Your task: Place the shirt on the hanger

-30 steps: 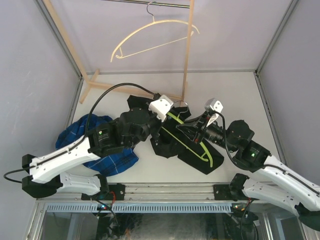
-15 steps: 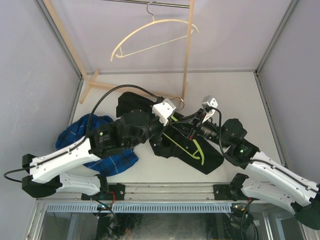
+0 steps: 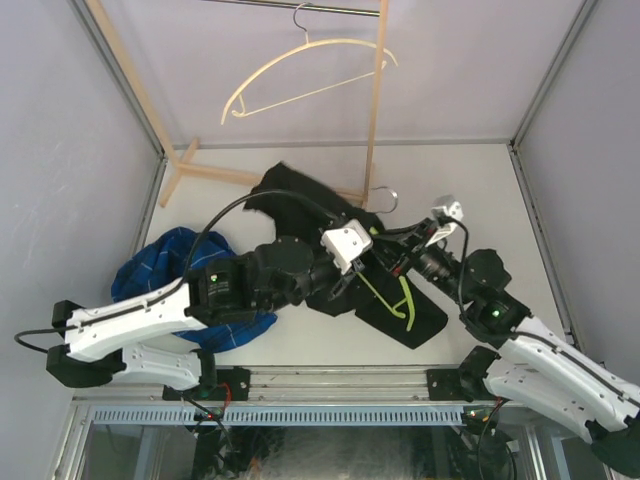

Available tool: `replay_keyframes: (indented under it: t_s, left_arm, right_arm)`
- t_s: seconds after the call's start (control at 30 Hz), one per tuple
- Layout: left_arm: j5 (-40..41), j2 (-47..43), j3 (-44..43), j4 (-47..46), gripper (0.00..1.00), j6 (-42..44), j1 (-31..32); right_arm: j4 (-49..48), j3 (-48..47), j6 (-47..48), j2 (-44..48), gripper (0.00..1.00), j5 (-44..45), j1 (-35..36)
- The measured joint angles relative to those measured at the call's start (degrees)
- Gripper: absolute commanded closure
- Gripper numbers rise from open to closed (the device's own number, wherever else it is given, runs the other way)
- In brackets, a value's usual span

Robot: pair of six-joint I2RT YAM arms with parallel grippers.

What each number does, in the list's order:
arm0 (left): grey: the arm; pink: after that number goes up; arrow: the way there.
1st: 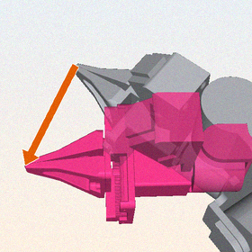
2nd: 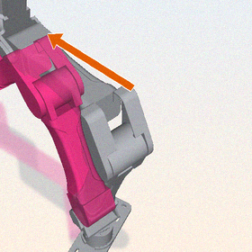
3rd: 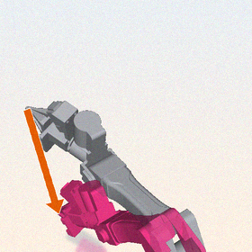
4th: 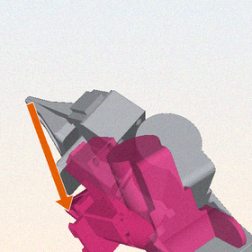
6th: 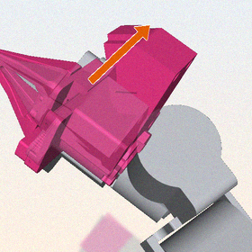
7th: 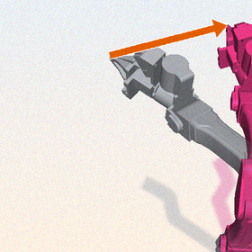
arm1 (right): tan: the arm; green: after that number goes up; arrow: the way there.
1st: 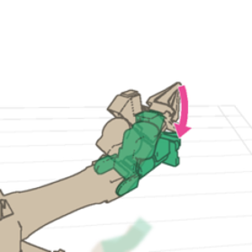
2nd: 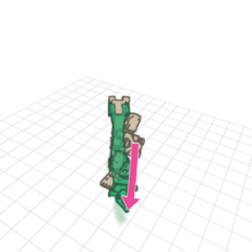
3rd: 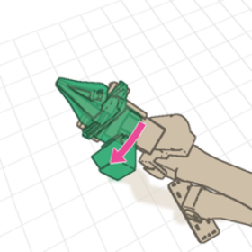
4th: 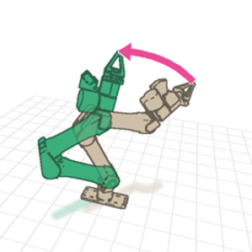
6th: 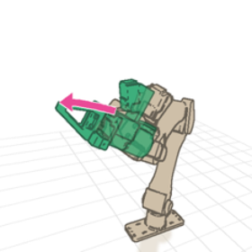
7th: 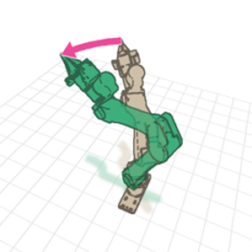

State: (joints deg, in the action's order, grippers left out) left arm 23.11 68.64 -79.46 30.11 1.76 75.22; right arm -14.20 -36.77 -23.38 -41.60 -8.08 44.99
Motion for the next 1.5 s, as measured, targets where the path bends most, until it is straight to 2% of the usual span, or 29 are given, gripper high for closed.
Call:
replay_keyframes:
  t_s: [0.1, 0.23, 0.47, 0.73, 0.83, 0.97, 1.1, 1.23, 1.37, 1.43, 1.5]
  left_arm:
    - [-2.84, -1.09, 0.81, -1.73, 0.34, -1.11, 2.8]
    - [-3.87, -5.84, 3.08, -2.62, 0.27, -2.29, 3.48]
    - [0.79, -16.55, 5.97, -4.85, 0.22, -2.75, 3.45]
    - [11.13, -22.95, 8.66, -4.44, 0.21, -2.91, 3.34]
    - [14.38, -24.92, 9.53, -4.22, 0.21, -3.19, 3.23]
    - [19.04, -28.65, 10.99, -4.61, 0.21, -3.67, 3.13]
    - [22.29, -33.42, 12.59, -4.81, 0.16, -3.8, 3.13]
    - [24.41, -38.34, 13.0, -4.68, 0.1, -3.74, 3.06]
    - [24.2, -38.91, 13.0, -2.82, 0.05, -3.63, 3.02]
    - [22.97, -38.05, 13.0, -1.38, 0.0, -3.3, 3.02]
    - [21.0, -36.59, 13.0, -0.28, 0.0, -2.58, 3.02]
  right_arm:
    - [2.23, -0.02, 0.79, 4.33, 1.0, 5.57, -1.81]
    - [7.21, -1.6, 3.76, 10.05, 1.0, 11.1, -3.65]
    - [18.25, -14.43, 13.94, 14.23, 1.0, 14.75, -4.31]
    - [21.44, -32.26, 22.77, 15.26, 1.0, 24.17, -4.42]
    - [24.26, -39.12, 22.99, 12.52, 1.0, 22.16, -4.44]
    - [29.24, -46.27, 20.44, 4.2, 1.0, 10.29, -4.44]
    - [34.07, -40.92, 16.81, -1.51, 1.0, 0.94, -2.64]
    - [42.12, -30.32, 14.05, -3.54, 1.0, 0.09, -0.92]
    - [46.53, -18.16, 11.5, 2.6, 1.0, 1.79, -1.2]
    - [46.27, -15.08, 10.73, 6.4, 1.0, 1.86, -1.64]
    - [43.63, -12.26, 10.45, 9.7, 1.0, 1.27, -1.92]
